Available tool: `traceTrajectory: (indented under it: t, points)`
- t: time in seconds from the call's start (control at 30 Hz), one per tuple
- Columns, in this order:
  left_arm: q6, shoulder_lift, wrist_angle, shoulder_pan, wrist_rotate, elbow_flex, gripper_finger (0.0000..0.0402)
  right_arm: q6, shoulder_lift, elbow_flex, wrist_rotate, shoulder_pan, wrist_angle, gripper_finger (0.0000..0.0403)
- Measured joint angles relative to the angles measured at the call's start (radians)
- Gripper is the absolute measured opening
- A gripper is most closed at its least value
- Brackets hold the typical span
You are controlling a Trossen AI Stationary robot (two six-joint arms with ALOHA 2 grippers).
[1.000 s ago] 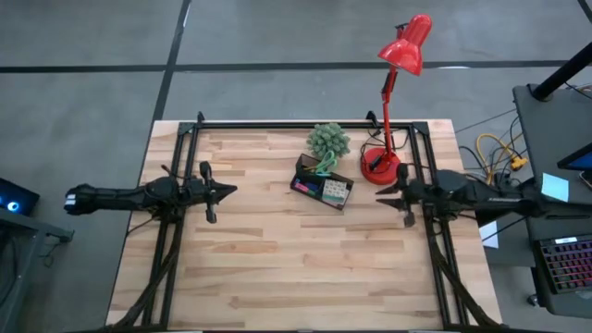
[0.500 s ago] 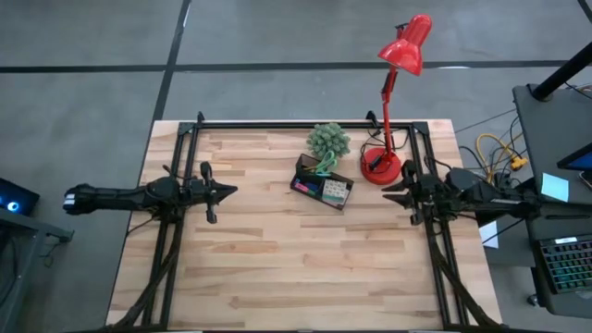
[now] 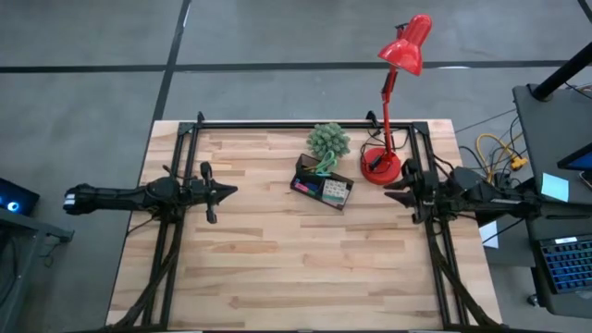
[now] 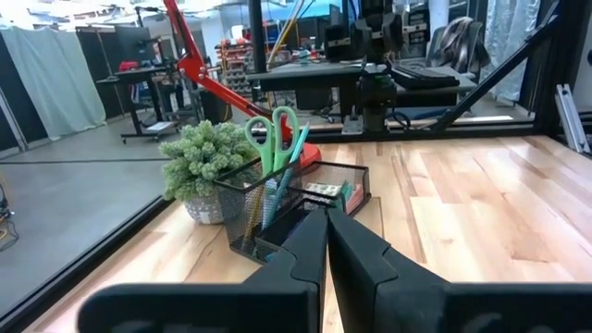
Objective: Pick and place office supplies into organizer
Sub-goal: Return to Home Position
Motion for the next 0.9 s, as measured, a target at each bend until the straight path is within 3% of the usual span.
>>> traceTrajectory:
  t: [0.2,0.9]
  points:
    - [0.0,0.002,-0.001,0.0,0.0,0.0,0.0,0.145,0.0,0.0,0.0,0.0,0.0,0.0071]
    - [0.0,0.0,-0.001,0.0,0.0,0.0,0.0,0.15,0.0,0.0,0.0,0.0,0.0,0.0083]
